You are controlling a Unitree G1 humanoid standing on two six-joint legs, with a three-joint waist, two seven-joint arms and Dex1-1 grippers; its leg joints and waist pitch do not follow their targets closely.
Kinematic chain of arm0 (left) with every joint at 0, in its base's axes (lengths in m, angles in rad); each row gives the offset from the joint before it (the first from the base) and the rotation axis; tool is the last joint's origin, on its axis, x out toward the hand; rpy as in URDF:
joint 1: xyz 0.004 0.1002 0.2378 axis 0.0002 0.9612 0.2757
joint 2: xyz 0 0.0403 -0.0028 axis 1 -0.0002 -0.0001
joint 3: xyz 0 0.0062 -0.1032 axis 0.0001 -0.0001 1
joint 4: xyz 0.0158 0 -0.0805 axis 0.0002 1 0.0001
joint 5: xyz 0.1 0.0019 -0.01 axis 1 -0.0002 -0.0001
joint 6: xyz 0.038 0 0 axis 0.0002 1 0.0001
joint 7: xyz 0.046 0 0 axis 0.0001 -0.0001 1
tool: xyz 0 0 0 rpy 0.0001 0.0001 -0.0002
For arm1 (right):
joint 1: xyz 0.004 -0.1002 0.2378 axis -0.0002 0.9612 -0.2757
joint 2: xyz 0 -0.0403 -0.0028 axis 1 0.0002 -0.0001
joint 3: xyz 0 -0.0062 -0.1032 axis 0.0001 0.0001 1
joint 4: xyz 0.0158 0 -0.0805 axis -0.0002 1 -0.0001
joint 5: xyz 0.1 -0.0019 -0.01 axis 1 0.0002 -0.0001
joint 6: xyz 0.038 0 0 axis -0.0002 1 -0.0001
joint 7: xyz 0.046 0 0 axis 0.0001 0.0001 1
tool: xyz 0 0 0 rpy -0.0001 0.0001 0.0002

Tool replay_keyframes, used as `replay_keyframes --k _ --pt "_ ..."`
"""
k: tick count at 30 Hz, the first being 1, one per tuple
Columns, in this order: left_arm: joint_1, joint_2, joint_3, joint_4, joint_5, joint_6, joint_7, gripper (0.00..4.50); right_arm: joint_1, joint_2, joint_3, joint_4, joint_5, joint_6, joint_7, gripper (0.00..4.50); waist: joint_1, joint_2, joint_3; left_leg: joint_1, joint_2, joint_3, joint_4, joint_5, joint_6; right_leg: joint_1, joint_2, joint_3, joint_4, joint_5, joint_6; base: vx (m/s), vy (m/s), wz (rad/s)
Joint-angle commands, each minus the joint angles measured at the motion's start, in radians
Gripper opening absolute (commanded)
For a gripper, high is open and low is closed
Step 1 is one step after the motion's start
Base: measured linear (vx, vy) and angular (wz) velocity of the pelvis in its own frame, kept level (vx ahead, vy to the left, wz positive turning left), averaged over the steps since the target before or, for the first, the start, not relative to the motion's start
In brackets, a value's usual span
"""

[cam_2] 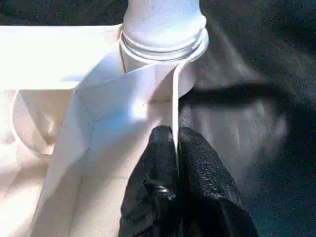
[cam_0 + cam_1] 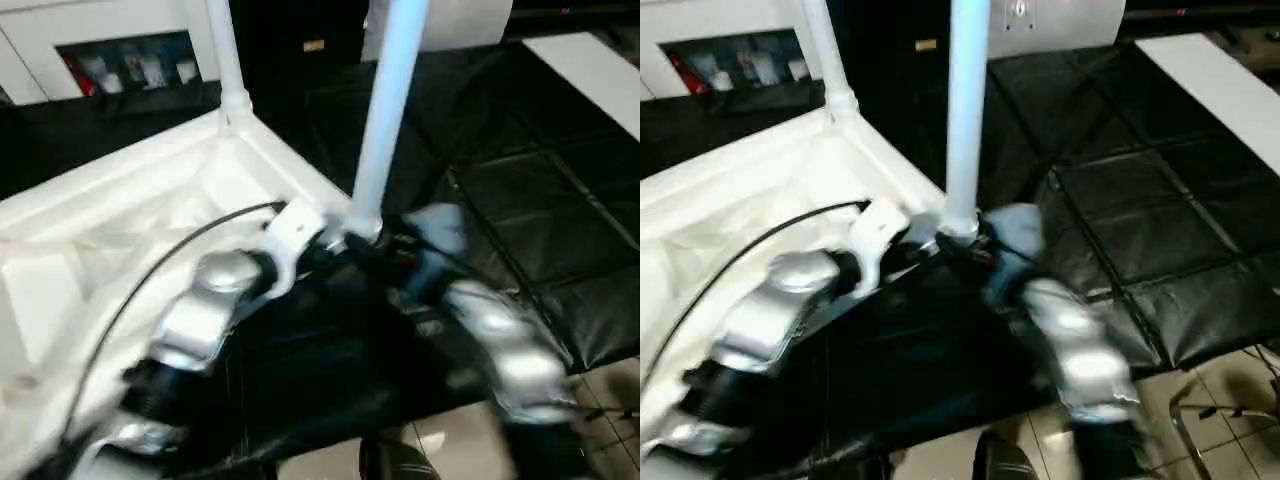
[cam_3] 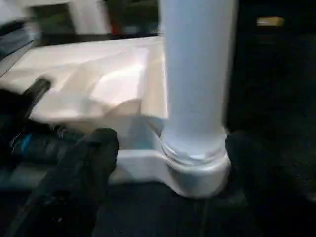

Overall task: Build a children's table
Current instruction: Rotate leg to tighten

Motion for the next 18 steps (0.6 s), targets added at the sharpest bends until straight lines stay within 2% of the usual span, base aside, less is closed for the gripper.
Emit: replay_keyframes --k 1,3,5,8,9,12,13,14,15,17,18 --pt "0.023 0.042 -0.027 -0.019 -0.037 -0.057 -0.105 0.00 0.023 -0.061 0.005 -0.067 0.063 0.027 0.136 4.34 0.007 -0.006 -0.064 0.022 0.051 -0.031 -0.068 -0.256 0.067 0.060 -0.066 0.044 -0.084 -0.374 -0.165 0.000 0.000 0.00" --pt "0.030 0.069 -0.033 -0.019 -0.046 -0.076 -0.145 0.00 0.026 -0.095 -0.005 -0.074 0.078 0.033 0.175 4.46 0.006 -0.006 -0.066 0.023 0.052 -0.031 -0.069 -0.249 0.062 0.057 -0.067 0.046 -0.082 -0.361 -0.170 0.000 0.000 0.00" --pt "0.041 0.135 -0.058 -0.014 -0.062 -0.136 -0.255 0.00 0.016 -0.157 -0.027 -0.073 0.116 0.048 0.245 4.46 0.009 -0.007 -0.068 0.025 0.053 -0.030 -0.068 -0.241 0.065 0.055 -0.066 0.048 -0.081 -0.347 -0.177 0.000 0.000 0.00" --pt "0.049 0.202 -0.096 -0.011 -0.073 -0.213 -0.370 0.00 -0.004 -0.204 -0.024 -0.059 0.138 0.051 0.304 4.46 0.010 -0.008 -0.068 0.023 0.052 -0.029 -0.067 -0.223 0.072 0.055 -0.066 0.049 -0.078 -0.315 -0.191 0.000 0.000 0.00" --pt "0.050 0.211 -0.101 -0.011 -0.074 -0.224 -0.385 0.00 -0.006 -0.210 -0.022 -0.056 0.140 0.052 0.312 4.46 0.013 -0.006 -0.068 0.030 0.054 -0.025 -0.066 -0.217 0.075 0.049 -0.065 0.050 -0.076 -0.299 -0.199 0.000 0.000 0.00" --pt "0.046 0.271 -0.135 0.004 -0.088 -0.298 -0.518 0.00 -0.035 -0.270 0.027 -0.028 0.150 0.061 0.429 4.46 0.022 -0.005 -0.070 0.028 0.055 -0.027 -0.065 -0.198 0.078 0.053 -0.067 0.049 -0.071 -0.284 -0.207 0.000 0.000 0.00" --pt "0.040 0.282 -0.142 0.012 -0.097 -0.324 -0.553 0.00 -0.045 -0.289 0.045 -0.014 0.156 0.066 0.472 4.46 0.028 -0.003 -0.071 0.033 0.057 -0.024 -0.064 -0.192 0.081 0.050 -0.066 0.050 -0.068 -0.256 -0.220 0.000 0.000 0.00" --pt "0.032 0.290 -0.151 0.019 -0.099 -0.345 -0.578 0.00 -0.053 -0.302 0.067 0.005 0.152 0.052 0.517 4.46 0.028 -0.007 -0.070 0.030 0.056 -0.024 -0.063 -0.189 0.084 0.050 -0.065 0.049 -0.067 -0.246 -0.225 0.000 0.000 0.00" --pt "0.027 0.295 -0.156 0.024 -0.101 -0.359 -0.592 0.00 -0.057 -0.310 0.078 0.015 0.151 0.045 0.540 4.46 0.032 -0.004 -0.071 0.031 0.059 -0.023 -0.063 -0.182 0.087 0.050 -0.066 0.049 -0.063 -0.224 -0.234 0.000 0.000 0.00" --pt "0.017 0.303 -0.166 0.033 -0.103 -0.376 -0.616 0.00 -0.068 -0.318 0.097 0.036 0.152 0.034 0.582 4.46 0.037 -0.006 -0.072 0.029 0.058 -0.023 -0.061 -0.177 0.090 0.052 -0.067 0.048 -0.059 -0.207 -0.246 0.000 0.000 0.00" --pt "0.006 0.307 -0.177 0.043 -0.102 -0.396 -0.637 0.00 -0.082 -0.321 0.114 0.061 0.153 0.026 0.617 4.30 0.038 -0.005 -0.072 0.028 0.059 -0.022 -0.061 -0.174 0.091 0.051 -0.068 0.049 -0.059 -0.202 -0.247 0.000 0.000 0.00"
